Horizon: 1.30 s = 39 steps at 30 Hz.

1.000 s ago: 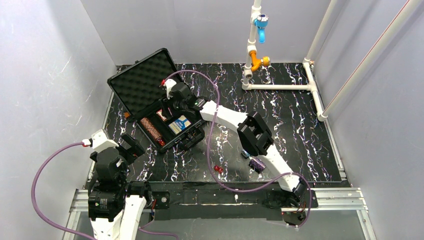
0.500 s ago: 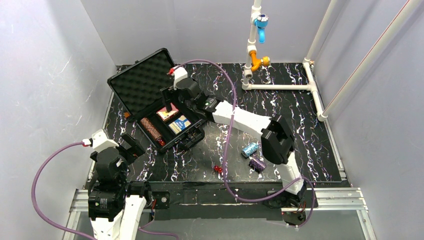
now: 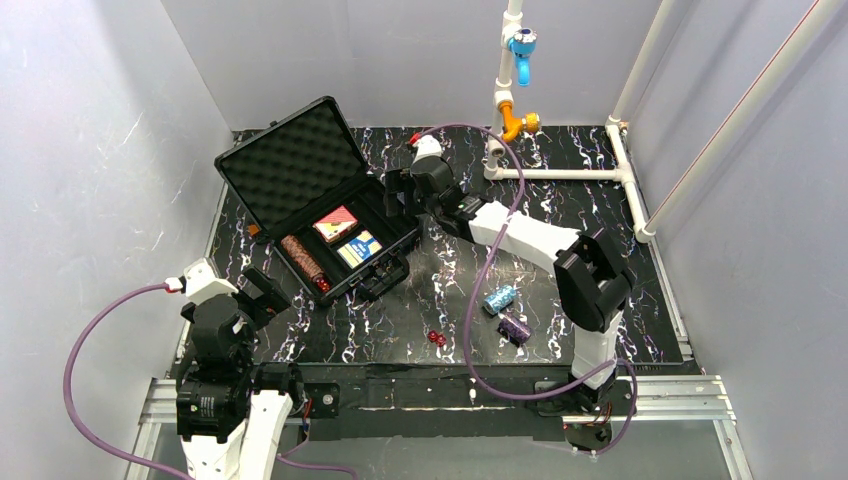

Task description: Pack up texas hold em set

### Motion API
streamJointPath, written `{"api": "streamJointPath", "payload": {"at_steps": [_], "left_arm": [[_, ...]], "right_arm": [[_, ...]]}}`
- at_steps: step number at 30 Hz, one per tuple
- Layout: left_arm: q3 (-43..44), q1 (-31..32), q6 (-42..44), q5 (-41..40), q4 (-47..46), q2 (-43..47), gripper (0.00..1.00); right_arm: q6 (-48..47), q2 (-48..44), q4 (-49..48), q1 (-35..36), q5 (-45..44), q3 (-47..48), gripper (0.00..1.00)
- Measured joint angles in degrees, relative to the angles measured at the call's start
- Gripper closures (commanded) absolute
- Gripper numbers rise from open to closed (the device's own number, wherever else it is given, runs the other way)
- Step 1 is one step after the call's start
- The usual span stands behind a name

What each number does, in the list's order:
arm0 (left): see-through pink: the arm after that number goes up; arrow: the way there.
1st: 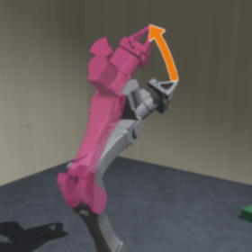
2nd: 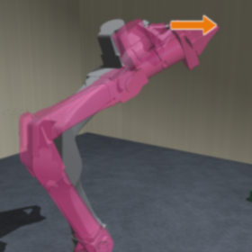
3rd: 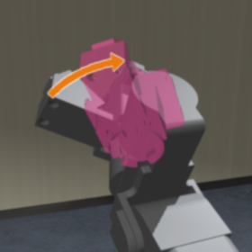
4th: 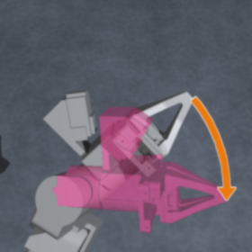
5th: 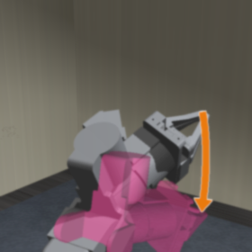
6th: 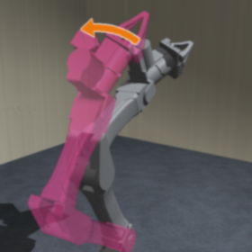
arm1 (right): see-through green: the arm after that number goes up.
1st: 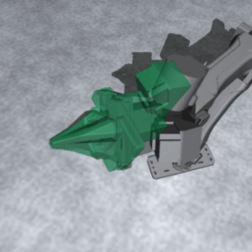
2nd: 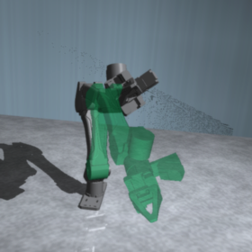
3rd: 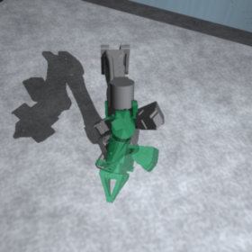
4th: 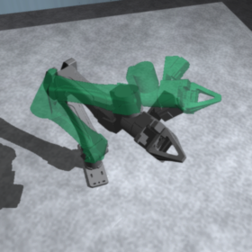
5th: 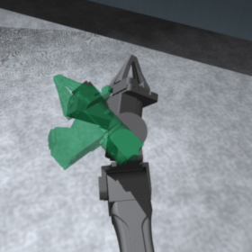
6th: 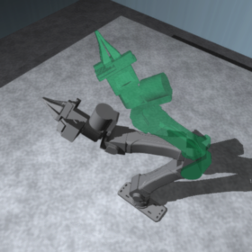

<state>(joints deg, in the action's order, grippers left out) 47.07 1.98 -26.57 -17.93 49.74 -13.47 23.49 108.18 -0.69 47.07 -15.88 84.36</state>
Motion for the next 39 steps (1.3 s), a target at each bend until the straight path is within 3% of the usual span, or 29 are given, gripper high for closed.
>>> {"api": "streamJointPath", "payload": {"at_steps": [13, 30, 39], "left_arm": [[-0.2, 0.0, 0.4, 1.1, -0.1, -0.9, 0.05], [-0.2, 0.0, 1.0, 2.4, -0.4, -2.8, 0.05], [-0.2, 0.0, 1.0, 2.5, -0.4, -2.8, 0.05]], "right_arm": [[1.0, -10.9, 7.8, 1.7, 0.5, -10.6, 0.02], [27.2, -26.8, 33.9, 1.7, -17.9, -20.1, 0.02], [32.9, -35.9, 39.7, 1.2, -19.2, -26.9, 0.02]]}}
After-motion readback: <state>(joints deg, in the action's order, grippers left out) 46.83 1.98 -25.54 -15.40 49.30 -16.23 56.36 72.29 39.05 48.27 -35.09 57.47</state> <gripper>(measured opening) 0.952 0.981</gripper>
